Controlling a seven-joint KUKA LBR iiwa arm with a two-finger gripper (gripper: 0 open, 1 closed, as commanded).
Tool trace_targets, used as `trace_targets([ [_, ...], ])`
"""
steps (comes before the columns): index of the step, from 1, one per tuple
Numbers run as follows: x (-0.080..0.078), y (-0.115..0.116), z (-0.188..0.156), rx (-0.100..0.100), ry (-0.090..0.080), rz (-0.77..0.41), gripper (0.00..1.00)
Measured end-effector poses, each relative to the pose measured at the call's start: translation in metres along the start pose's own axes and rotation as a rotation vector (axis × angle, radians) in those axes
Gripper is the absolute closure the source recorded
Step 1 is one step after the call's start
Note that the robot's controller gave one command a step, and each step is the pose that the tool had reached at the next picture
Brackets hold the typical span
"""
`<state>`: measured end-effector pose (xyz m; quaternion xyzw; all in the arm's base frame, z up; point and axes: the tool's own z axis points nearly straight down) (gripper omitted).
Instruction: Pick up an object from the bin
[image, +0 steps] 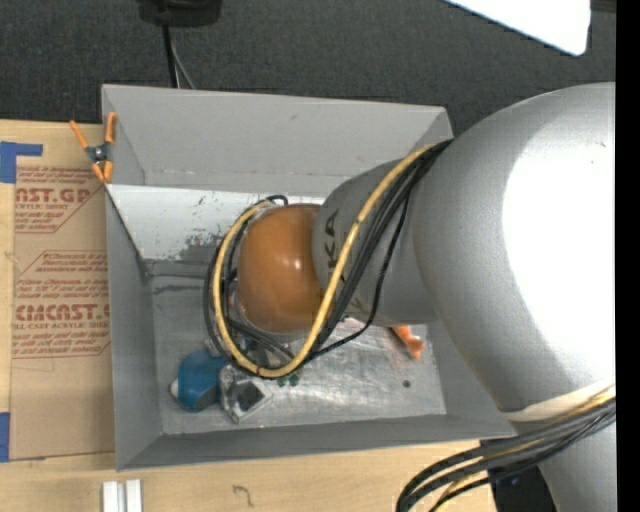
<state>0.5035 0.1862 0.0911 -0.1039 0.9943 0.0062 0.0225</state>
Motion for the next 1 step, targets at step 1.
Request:
trace_targets([
  [1, 0.0000, 0.0000, 0.0000, 0.000, 0.000, 0.000, 1.00],
])
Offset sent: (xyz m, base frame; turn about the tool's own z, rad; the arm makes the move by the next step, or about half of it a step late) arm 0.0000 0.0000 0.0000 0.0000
